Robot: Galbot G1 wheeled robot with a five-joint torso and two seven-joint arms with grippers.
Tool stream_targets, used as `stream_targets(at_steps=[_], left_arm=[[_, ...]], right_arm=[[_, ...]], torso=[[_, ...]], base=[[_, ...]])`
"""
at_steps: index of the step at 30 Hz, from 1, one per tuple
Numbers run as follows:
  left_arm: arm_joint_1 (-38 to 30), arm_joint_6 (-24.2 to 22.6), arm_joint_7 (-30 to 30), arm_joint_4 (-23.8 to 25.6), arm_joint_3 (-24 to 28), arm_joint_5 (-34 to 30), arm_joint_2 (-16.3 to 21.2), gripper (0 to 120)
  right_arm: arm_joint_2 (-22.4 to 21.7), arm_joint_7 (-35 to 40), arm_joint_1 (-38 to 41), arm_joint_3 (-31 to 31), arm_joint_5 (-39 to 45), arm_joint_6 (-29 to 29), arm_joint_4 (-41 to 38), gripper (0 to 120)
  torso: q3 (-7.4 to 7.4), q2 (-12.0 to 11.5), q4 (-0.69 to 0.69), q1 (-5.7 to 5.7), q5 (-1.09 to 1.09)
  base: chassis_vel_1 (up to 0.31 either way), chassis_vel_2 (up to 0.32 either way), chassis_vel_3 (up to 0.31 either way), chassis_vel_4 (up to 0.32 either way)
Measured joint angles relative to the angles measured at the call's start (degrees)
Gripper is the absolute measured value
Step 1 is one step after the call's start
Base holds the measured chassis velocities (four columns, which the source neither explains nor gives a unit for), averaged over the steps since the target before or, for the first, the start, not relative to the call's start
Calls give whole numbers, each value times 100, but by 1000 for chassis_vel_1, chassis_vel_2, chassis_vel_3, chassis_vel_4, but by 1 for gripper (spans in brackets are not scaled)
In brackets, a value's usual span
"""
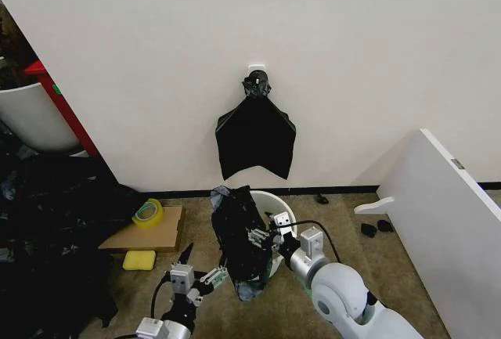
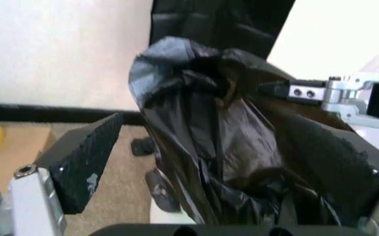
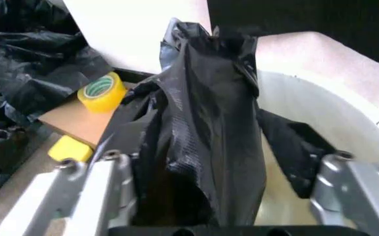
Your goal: Place the garbage bag over the trash bin.
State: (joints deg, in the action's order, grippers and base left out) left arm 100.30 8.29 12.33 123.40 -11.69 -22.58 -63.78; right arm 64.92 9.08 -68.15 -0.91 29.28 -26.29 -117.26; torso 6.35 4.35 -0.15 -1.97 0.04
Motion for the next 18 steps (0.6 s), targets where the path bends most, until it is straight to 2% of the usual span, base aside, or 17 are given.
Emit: stream_targets(at_steps=[1,5,6,9,11,13,18], left_arm=[[0,0,0,0,0,0,0,99],[-199,-240,125,13,42,-369,59,99],[-199,-240,125,13,42,-369,59,99],[-541,-650,333,-56,112,-559,128,98],[-607,-726,369,-97,123,-592,149,98],[-821,-952,491,-247,169,-741,231,98],[-1139,-1238,537,-423,273,-963,350,98]], right_arm=[[0,0,0,0,0,0,0,52],[37,36,12,25,-30,23,24,34],[37,36,12,25,-30,23,24,34],[60,55,-4,48,-163,66,91,19],[62,64,-8,52,-177,78,101,16],[98,118,-39,96,-221,122,114,6],[126,175,-135,260,-265,185,83,0]], torso=[[0,0,0,0,0],[0,0,0,0,0],[0,0,0,0,0],[0,0,0,0,0],[0,0,0,0,0],[0,0,0,0,0],[0,0,1,0,0]], base=[[0,0,0,0],[0,0,0,0],[0,0,0,0],[0,0,0,0],[0,0,0,0],[0,0,0,0],[0,0,0,0]])
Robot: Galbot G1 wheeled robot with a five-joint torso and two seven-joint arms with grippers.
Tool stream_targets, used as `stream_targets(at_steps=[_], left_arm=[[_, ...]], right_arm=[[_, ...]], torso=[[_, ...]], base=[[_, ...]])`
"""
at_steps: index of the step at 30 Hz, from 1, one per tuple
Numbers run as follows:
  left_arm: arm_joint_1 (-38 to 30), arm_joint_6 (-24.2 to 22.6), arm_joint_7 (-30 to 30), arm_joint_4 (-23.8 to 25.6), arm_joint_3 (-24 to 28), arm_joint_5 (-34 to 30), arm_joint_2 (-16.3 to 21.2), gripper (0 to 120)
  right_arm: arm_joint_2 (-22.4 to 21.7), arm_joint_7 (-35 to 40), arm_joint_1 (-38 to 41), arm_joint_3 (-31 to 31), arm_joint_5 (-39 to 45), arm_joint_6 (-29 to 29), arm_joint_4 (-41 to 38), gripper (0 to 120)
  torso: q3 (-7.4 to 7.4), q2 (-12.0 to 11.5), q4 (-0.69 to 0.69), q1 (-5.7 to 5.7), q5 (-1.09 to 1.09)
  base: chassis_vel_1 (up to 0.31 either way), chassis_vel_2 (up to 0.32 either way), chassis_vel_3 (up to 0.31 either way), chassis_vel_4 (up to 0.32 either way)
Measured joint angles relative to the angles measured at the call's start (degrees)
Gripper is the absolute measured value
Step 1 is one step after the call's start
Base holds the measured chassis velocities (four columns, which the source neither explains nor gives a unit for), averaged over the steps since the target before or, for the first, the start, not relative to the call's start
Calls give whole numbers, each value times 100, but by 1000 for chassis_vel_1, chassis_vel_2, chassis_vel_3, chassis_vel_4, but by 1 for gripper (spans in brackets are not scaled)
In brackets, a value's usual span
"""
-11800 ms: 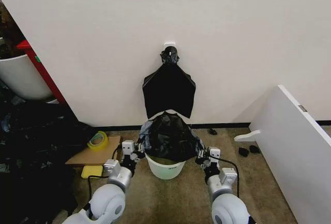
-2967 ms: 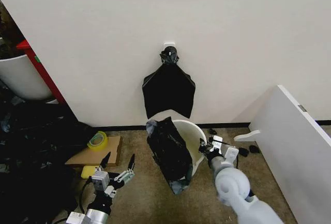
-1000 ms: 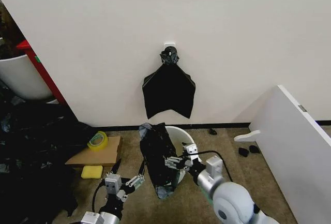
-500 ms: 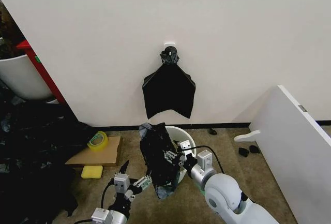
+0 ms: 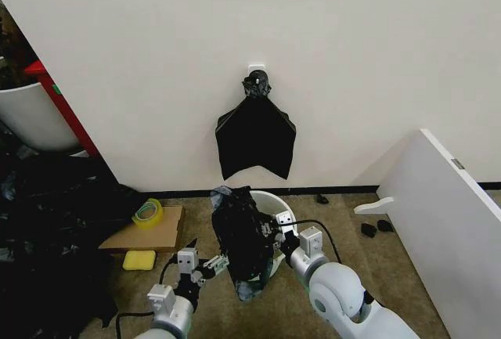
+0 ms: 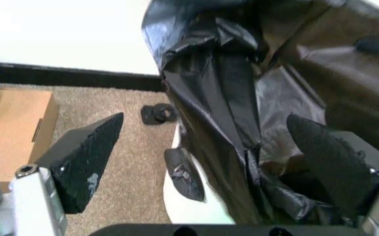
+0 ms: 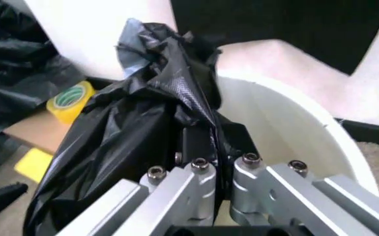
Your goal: Place the garbage bag over the trash bin.
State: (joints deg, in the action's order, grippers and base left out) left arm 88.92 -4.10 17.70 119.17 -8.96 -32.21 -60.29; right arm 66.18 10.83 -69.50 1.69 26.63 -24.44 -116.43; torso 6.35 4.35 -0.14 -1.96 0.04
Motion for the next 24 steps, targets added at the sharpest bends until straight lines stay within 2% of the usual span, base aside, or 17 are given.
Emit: stream_targets(at_steps=[9,10,17,19,21,24], left_arm=[[-435,-378,165,-104,111,-333,-92,96],[-574,-595,298,-131,145,-399,-148,96],[-991,-1241,763,-222,239,-766,-356,94],[-1188,-1578,1079,-311,328,-955,-435,92],[-1240,-1665,1164,-338,349,-1006,-453,92],[-1347,-1837,1303,-404,374,-1216,-485,86]], right_arm=[[0,-45,-50,107,-45,103,56,0],[-15,-46,-63,105,-49,107,60,0],[-25,-48,-128,92,-91,114,64,0],[-25,-44,-138,92,-93,116,64,0],[-27,-42,-141,93,-93,118,63,0],[-35,-40,-149,93,-93,125,62,0]], torso=[[0,0,0,1,0],[0,0,0,1,0],[0,0,0,1,-1],[0,0,0,1,0],[0,0,0,1,0],[0,0,0,0,-1]], base=[[0,0,0,0],[0,0,0,0],[0,0,0,0],[0,0,0,0],[0,0,0,0],[0,0,0,0]])
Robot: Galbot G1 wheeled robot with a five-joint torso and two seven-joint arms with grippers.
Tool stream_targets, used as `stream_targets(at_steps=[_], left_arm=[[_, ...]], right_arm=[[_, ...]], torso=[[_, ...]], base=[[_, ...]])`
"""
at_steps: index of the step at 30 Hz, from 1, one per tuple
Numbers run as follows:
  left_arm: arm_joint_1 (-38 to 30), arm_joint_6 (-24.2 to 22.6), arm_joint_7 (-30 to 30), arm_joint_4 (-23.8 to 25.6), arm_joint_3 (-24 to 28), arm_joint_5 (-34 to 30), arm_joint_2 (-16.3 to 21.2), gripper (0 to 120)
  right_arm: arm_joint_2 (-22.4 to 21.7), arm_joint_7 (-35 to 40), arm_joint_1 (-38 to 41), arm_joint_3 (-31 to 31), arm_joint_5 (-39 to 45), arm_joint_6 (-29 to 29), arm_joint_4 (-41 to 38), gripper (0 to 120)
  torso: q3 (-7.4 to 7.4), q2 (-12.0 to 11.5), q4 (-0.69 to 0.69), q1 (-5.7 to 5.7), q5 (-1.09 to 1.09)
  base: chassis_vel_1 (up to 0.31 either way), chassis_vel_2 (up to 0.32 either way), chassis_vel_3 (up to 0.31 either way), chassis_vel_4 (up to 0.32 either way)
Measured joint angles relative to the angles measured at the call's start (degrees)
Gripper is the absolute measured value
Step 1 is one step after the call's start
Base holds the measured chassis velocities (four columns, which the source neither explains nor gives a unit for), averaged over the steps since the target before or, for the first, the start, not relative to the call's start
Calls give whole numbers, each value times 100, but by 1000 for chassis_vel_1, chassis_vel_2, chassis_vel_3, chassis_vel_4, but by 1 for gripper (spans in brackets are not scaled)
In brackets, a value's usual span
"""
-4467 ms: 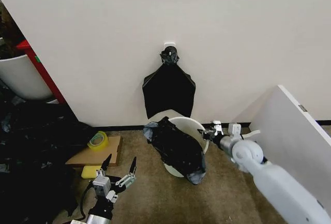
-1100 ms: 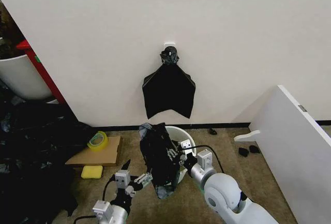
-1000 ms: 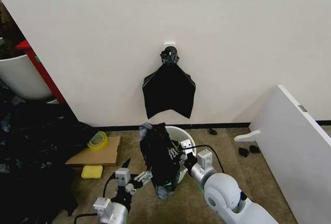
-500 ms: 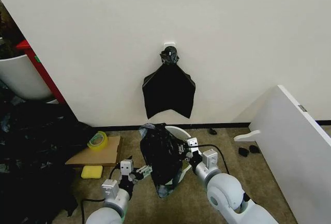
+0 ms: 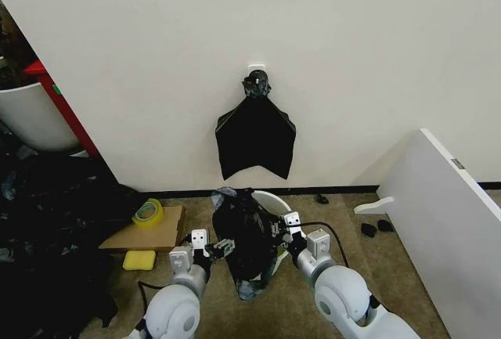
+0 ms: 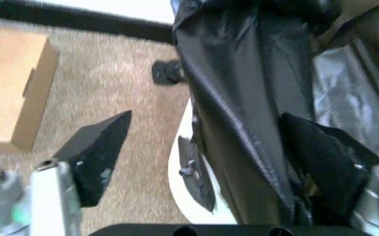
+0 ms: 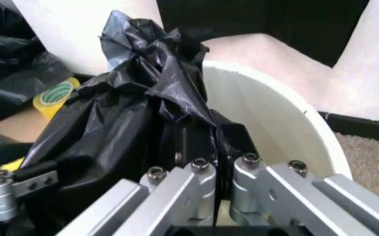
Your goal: Place the garbage bag over the trash bin.
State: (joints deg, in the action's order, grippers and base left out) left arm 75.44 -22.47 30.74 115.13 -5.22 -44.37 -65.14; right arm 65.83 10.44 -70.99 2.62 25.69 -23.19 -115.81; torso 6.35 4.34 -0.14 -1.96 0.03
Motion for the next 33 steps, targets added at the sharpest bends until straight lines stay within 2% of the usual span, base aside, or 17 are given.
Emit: stream_targets(at_steps=[4,6,8,9,12,13,16,17,19,21,25,33], left_arm=[[-194,-87,65,-207,27,-679,-107,70],[-216,-91,69,-241,31,-714,-127,67],[-276,-106,98,-328,46,-806,-190,56],[-276,-106,98,-328,46,-806,-190,56],[-304,-177,206,-342,59,-894,-204,43],[-304,-177,206,-342,59,-894,-204,43],[-322,-215,335,-347,56,-987,-210,29],[-322,-215,335,-347,56,-987,-210,29],[-330,-204,397,-347,41,-1083,-213,20],[-330,-168,445,-345,13,-1141,-204,9],[-305,-10,438,-340,-37,-1134,-186,1],[-175,761,411,-242,-344,-1120,-201,1]], right_arm=[[2,20,-17,0,5,18,3,0],[8,24,-23,-1,5,20,3,0],[18,36,-45,-4,5,27,3,0],[18,36,-45,-4,5,27,3,0],[17,63,-48,-5,4,37,12,0],[17,63,-48,-5,4,37,12,0],[20,75,-60,-5,-12,66,22,0],[20,75,-60,-5,-12,66,22,0],[27,76,-72,-6,-34,95,27,0],[43,76,-85,-8,-42,118,28,0],[72,92,-118,-8,-48,137,12,0],[44,300,-350,120,-44,173,-286,0]], torso=[[0,0,0,0,0],[0,0,0,0,0],[0,0,0,0,0],[0,0,0,0,0],[0,0,0,0,0],[0,0,0,0,0],[0,0,0,0,1],[0,0,0,0,1],[0,0,0,0,1],[0,0,0,0,2],[0,0,0,0,1],[0,0,-1,0,1]], base=[[0,0,0,0],[0,0,0,0],[0,0,0,0],[0,0,0,0],[0,0,0,0],[0,0,0,0],[0,0,0,0],[0,0,0,0],[0,0,0,0],[0,0,0,0],[0,0,0,0],[0,0,0,0]])
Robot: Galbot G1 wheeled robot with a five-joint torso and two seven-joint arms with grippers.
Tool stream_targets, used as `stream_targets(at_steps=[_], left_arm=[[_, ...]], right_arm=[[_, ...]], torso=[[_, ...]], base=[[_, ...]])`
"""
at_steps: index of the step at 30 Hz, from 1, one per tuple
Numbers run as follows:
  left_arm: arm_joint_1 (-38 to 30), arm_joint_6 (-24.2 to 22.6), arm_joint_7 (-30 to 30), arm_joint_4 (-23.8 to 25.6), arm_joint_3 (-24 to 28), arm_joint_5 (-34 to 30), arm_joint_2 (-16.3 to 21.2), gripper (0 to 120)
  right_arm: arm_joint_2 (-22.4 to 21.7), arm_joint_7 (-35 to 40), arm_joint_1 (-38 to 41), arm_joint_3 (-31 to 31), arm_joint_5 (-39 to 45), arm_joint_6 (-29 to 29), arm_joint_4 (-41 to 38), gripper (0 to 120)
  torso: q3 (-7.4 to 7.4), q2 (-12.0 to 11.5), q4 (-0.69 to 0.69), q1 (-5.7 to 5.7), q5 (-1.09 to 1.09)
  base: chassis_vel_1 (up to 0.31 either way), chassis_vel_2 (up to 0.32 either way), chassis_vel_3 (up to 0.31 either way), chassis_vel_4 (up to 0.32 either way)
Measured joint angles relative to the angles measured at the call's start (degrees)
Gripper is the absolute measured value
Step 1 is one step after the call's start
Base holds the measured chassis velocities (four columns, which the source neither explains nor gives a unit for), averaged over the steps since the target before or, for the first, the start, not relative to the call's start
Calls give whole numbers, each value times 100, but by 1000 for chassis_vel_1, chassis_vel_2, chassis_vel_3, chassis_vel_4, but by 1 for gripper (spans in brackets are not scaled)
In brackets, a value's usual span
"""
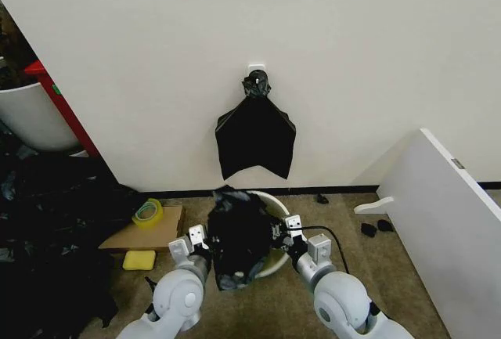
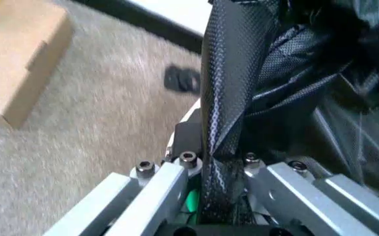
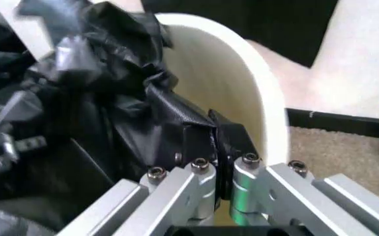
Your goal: Place the garbage bag over the trash bin.
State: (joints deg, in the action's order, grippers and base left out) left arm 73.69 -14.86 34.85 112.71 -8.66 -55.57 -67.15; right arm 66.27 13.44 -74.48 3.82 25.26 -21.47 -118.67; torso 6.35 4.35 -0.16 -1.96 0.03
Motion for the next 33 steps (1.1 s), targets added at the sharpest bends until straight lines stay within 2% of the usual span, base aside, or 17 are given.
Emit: stream_targets(at_steps=[12,22,32,33], left_arm=[[556,382,71,357,-157,57,34,1],[755,467,39,520,-212,83,110,1],[847,458,-34,613,-223,161,123,1],[861,451,-40,631,-216,188,123,1]], right_arm=[[-113,153,-404,244,-348,329,-569,0],[-216,165,-759,705,-370,468,-263,0],[-261,50,-857,739,-268,564,-167,0],[-277,-39,-931,725,-328,616,-217,5]], torso=[[-1,0,2,0,1],[0,0,1,0,0],[0,0,2,0,0],[0,0,2,0,-1]], base=[[0,0,0,0],[0,0,0,0],[0,0,0,0],[0,0,0,0]])
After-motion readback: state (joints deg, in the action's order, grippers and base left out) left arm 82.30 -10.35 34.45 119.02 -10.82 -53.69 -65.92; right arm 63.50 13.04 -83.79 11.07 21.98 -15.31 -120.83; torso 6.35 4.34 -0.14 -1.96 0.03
